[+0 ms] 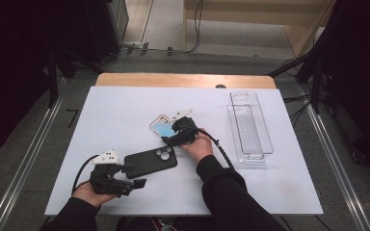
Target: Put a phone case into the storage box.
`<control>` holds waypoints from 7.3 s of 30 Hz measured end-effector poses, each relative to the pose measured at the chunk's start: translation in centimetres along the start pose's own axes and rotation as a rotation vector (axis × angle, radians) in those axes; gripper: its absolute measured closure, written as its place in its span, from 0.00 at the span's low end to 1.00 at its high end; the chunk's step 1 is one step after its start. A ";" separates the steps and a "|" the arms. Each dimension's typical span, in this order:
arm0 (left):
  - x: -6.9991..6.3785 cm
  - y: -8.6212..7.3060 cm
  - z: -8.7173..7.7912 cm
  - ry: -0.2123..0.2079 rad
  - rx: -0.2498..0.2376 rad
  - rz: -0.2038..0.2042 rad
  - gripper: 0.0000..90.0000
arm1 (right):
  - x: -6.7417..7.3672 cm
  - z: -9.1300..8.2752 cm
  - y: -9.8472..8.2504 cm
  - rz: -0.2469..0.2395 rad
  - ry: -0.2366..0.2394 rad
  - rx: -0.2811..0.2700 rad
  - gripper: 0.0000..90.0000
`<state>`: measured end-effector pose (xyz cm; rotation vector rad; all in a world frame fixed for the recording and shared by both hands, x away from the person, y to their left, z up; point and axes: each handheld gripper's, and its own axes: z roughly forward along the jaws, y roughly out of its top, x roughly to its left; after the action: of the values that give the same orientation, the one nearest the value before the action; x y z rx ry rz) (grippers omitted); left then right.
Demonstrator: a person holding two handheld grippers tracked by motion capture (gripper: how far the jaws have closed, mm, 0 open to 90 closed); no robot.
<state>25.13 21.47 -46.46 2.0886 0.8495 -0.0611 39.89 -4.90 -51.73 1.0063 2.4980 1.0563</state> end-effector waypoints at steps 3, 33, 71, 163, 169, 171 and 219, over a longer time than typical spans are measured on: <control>0.0 0.0 0.0 0.000 0.001 0.000 0.26 | -0.2 -0.1 0.0 0.005 0.009 -0.001 0.16; -0.2 0.4 0.1 -0.001 -0.014 -0.026 0.26 | -1.5 -6.6 1.6 0.104 0.096 -0.062 0.17; -1.0 5.0 1.1 0.005 -0.048 -0.131 0.26 | 0.6 -13.0 -3.7 0.208 0.111 -0.109 0.17; 1.0 12.5 5.7 -0.017 -0.096 -0.504 0.90 | 6.7 -9.8 -5.7 0.443 0.070 -0.456 0.16; 0.8 12.5 5.3 -0.022 -0.113 -0.503 0.90 | 6.0 -9.5 -5.7 0.435 0.124 -0.426 0.00; 0.7 12.6 5.1 -0.014 -0.118 -0.490 0.90 | 5.6 -9.5 -5.6 0.432 0.172 -0.402 0.00; -2.7 10.4 5.5 0.173 -0.357 -0.094 0.90 | 3.7 -13.7 -5.6 0.229 0.111 -0.165 0.00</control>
<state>30.58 11.71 -41.74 1.7359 0.9840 0.2093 28.05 -12.52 -45.84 1.2350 2.3720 1.3964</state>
